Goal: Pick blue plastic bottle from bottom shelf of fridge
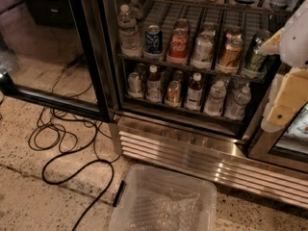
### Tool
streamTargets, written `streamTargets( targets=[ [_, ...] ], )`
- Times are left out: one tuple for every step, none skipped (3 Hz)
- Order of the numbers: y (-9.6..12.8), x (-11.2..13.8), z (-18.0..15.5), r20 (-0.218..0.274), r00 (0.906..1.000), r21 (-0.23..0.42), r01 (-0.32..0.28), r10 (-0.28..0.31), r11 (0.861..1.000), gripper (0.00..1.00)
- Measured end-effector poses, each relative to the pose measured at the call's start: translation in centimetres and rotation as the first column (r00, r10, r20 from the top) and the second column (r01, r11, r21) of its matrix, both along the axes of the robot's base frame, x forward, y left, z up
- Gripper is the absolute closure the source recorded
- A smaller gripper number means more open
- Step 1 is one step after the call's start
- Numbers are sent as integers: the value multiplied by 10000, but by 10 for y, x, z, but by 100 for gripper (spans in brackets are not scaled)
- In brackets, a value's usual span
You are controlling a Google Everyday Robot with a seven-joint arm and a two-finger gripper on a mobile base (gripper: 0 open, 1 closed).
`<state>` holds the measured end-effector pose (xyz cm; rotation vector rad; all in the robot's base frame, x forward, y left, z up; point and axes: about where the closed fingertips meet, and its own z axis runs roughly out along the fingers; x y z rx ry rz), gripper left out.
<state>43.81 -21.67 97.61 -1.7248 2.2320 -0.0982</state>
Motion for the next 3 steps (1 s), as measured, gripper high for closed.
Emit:
streamTargets(
  targets=[
    [0,0,0,0,10000,1,2,-2,10000,0],
    [8,-2,-14,46,9995,116,298,-299,9995,0],
    [27,1,-52,-6,9940,257,1093,-1094,9937,0]
  ],
)
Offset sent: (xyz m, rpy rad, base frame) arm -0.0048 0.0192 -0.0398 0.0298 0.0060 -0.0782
